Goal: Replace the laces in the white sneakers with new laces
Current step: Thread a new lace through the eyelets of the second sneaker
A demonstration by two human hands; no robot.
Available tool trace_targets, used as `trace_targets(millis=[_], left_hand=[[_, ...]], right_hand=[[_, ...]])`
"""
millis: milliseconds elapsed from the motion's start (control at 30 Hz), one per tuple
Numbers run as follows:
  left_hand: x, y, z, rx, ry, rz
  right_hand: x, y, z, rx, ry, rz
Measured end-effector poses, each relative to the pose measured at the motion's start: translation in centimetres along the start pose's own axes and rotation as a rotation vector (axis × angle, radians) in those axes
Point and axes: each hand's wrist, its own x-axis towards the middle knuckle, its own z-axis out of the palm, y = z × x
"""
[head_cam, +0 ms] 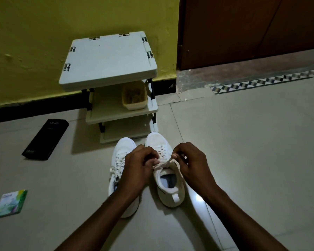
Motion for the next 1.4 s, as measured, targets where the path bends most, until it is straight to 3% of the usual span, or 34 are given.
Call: trace_targets(millis=[100,200,367,467,567,700,900,1000,1400], left_hand=[[-0.1,-1.7,-0.4,0.216,-0.045,0.036],[-0.1,-1.6,-0.7,0.213,-0.026,-0.020],[1.1,0.4,-0.2,-0.390,0.021,-0.509],[1.9,1.7,0.2,-0.678,0.039,-0.647],[2.1,2.6,0.7,-0.734,-0.053,-0.596],[1.5,2.0,1.4,-0.469,-0.139,-0.430],[0.5,0.8,1.7,-0.488,-0.317,-0.314],[0.5,0.4,2.1,-0.491,-0.309,-0.330],[1.1,0.6,1.5,-0.437,-0.252,-0.190]], right_hand=[[-0.1,1.2,-0.8,0.019,-0.008,0.058],[-0.1,2.3,-1.0,0.130,-0.026,0.122],[-0.3,1.9,-1.4,0.261,-0.109,0.140],[-0.3,0.7,-1.3,0.212,-0.190,-0.035],[0.1,-0.7,-1.2,0.107,-0.206,-0.271],[0.9,-1.6,-1.3,-0.025,-0.082,-0.350],[1.0,-0.3,-0.5,0.074,0.070,-0.139],[0.6,0.1,-0.2,0.134,0.028,-0.012],[1.4,1.8,-0.5,0.320,-0.152,0.153]])
